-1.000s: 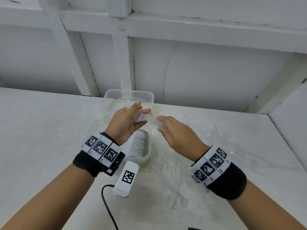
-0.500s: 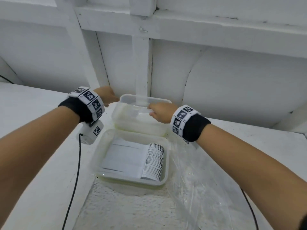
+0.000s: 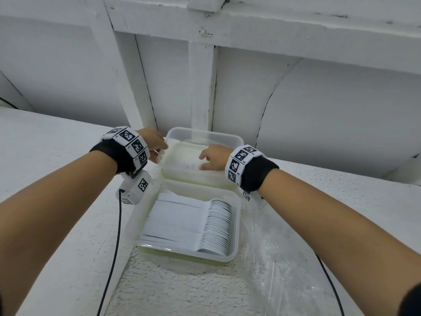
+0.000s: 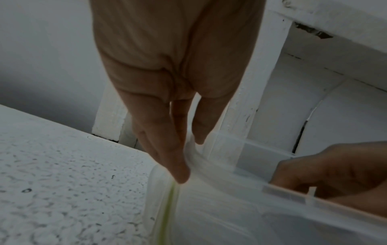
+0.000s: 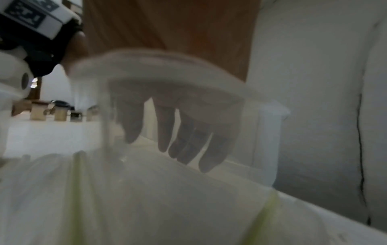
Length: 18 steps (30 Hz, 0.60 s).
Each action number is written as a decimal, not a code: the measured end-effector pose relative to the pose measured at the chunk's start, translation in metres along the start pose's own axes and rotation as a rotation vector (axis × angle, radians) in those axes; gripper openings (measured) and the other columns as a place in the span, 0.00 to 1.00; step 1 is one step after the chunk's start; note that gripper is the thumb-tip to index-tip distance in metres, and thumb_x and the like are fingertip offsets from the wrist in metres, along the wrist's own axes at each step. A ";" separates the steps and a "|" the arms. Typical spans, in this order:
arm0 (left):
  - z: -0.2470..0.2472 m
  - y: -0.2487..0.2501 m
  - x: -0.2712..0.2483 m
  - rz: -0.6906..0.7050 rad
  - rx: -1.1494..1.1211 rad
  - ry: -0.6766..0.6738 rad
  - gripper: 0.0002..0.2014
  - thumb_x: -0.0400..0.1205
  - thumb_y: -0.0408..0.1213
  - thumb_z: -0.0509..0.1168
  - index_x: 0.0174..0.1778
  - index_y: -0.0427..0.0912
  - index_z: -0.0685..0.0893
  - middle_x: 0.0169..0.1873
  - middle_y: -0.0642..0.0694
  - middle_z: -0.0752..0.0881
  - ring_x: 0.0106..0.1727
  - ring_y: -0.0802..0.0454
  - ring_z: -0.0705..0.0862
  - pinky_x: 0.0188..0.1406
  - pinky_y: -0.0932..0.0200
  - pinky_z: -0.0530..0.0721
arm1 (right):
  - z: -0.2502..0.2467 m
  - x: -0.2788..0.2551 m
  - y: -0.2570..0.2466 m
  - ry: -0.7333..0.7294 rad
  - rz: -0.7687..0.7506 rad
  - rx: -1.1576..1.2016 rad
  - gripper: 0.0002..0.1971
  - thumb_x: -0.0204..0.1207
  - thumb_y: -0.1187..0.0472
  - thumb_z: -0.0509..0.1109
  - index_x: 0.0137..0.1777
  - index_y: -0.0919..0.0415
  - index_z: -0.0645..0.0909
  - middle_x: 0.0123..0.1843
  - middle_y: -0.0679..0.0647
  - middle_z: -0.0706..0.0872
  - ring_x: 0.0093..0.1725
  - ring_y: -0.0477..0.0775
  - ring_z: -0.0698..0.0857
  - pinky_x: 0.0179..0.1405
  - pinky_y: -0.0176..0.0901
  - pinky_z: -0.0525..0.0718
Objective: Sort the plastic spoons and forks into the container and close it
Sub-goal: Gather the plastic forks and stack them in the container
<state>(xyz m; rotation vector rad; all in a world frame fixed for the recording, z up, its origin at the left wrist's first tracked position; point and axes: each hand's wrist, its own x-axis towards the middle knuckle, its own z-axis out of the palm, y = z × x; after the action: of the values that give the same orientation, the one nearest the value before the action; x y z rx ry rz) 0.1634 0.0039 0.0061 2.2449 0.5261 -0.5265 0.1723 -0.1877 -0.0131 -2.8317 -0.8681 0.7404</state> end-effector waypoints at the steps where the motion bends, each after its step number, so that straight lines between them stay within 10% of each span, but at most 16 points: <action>1: 0.000 0.000 0.000 0.003 0.002 0.000 0.06 0.83 0.28 0.61 0.41 0.32 0.79 0.36 0.38 0.84 0.34 0.43 0.85 0.42 0.48 0.87 | 0.000 0.001 -0.001 0.001 0.001 0.052 0.20 0.83 0.56 0.60 0.72 0.63 0.74 0.70 0.56 0.78 0.69 0.55 0.75 0.67 0.42 0.70; 6: 0.000 -0.001 0.000 0.008 -0.002 0.011 0.06 0.83 0.28 0.61 0.40 0.33 0.79 0.36 0.38 0.84 0.34 0.43 0.85 0.43 0.47 0.87 | 0.005 0.002 -0.004 0.010 0.016 0.254 0.15 0.82 0.62 0.60 0.62 0.66 0.83 0.46 0.49 0.85 0.48 0.47 0.76 0.28 0.22 0.69; 18: -0.011 0.004 -0.027 0.119 0.203 0.114 0.16 0.84 0.40 0.61 0.60 0.31 0.79 0.50 0.39 0.82 0.49 0.45 0.80 0.51 0.49 0.83 | -0.007 -0.027 -0.002 0.092 0.054 0.202 0.19 0.84 0.63 0.54 0.63 0.77 0.77 0.65 0.69 0.80 0.66 0.67 0.77 0.66 0.54 0.74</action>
<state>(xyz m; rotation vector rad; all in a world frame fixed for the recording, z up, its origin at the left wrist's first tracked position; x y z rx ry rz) 0.1454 0.0041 0.0297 2.4938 0.4078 -0.4074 0.1549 -0.2003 0.0051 -2.6950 -0.6650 0.6572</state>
